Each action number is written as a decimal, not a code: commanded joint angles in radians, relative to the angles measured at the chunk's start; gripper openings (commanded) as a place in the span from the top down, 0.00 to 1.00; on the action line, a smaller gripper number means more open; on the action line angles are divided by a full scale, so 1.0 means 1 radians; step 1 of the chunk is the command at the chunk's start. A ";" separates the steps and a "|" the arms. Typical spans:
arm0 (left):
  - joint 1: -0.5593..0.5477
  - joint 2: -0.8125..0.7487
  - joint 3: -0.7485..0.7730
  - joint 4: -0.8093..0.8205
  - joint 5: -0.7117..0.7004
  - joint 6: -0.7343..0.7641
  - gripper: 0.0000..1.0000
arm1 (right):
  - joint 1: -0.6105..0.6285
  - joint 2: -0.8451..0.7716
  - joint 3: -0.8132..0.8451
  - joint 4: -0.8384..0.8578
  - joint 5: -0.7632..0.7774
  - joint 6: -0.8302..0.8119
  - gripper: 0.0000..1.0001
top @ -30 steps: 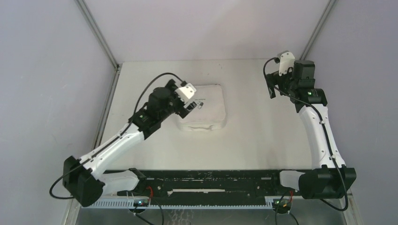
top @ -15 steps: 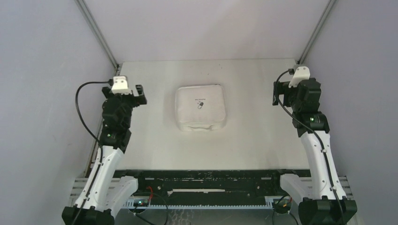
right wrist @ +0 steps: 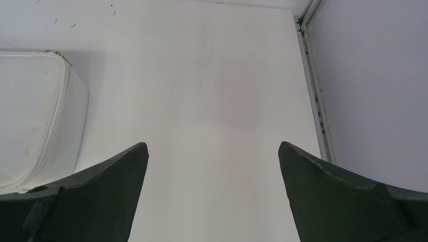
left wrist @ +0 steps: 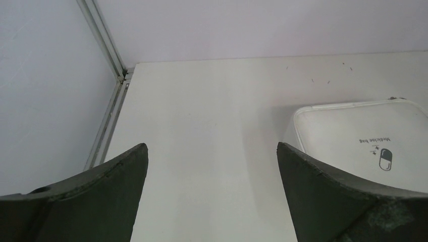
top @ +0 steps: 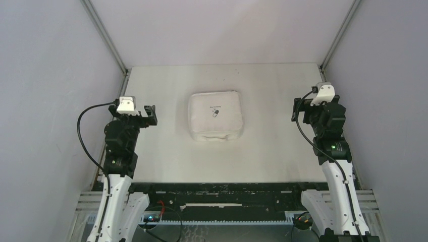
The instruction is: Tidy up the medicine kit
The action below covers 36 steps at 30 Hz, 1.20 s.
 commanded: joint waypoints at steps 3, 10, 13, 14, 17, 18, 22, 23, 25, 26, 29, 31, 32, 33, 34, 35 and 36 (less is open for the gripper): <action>0.016 -0.044 -0.054 0.029 0.065 0.015 0.00 | -0.005 -0.034 -0.023 0.052 0.000 -0.014 0.00; 0.018 -0.056 -0.064 0.044 0.065 0.010 0.00 | -0.008 -0.092 -0.040 0.058 -0.028 -0.039 0.00; 0.018 -0.071 -0.069 0.051 0.064 0.009 0.00 | -0.008 -0.115 -0.040 0.054 -0.029 -0.042 0.00; 0.018 -0.073 -0.071 0.051 0.064 0.009 0.00 | -0.008 -0.118 -0.041 0.054 -0.030 -0.043 0.00; 0.018 -0.070 -0.072 0.053 0.063 0.006 0.00 | -0.007 -0.123 -0.040 0.053 -0.033 -0.047 0.00; 0.018 -0.069 -0.072 0.053 0.063 0.006 0.00 | -0.007 -0.125 -0.040 0.052 -0.034 -0.046 0.00; 0.017 -0.070 -0.072 0.053 0.063 0.007 0.00 | -0.008 -0.127 -0.041 0.050 -0.037 -0.048 0.00; 0.017 -0.071 -0.072 0.053 0.063 0.007 0.00 | -0.007 -0.127 -0.040 0.048 -0.036 -0.050 0.00; 0.018 -0.075 -0.072 0.052 0.062 0.007 0.00 | -0.008 -0.128 -0.041 0.048 -0.037 -0.051 0.00; 0.018 -0.077 -0.072 0.051 0.062 0.007 0.00 | -0.008 -0.128 -0.041 0.047 -0.037 -0.051 0.00; 0.018 -0.080 -0.073 0.051 0.063 0.008 0.00 | -0.008 -0.127 -0.040 0.046 -0.041 -0.051 0.00; 0.017 -0.077 -0.072 0.051 0.063 0.009 0.00 | -0.008 -0.126 -0.041 0.045 -0.040 -0.052 0.00; 0.018 -0.078 -0.072 0.051 0.064 0.008 0.00 | -0.008 -0.126 -0.042 0.045 -0.039 -0.052 0.00; 0.018 -0.077 -0.072 0.051 0.065 0.007 0.00 | -0.008 -0.127 -0.041 0.045 -0.038 -0.052 0.00; 0.018 -0.077 -0.074 0.051 0.068 0.007 0.00 | -0.008 -0.126 -0.042 0.045 -0.038 -0.054 0.00; 0.018 -0.077 -0.072 0.051 0.068 0.007 0.00 | -0.007 -0.126 -0.041 0.045 -0.037 -0.054 0.00; 0.018 -0.075 -0.073 0.050 0.068 0.007 0.00 | -0.007 -0.126 -0.041 0.045 -0.036 -0.054 0.00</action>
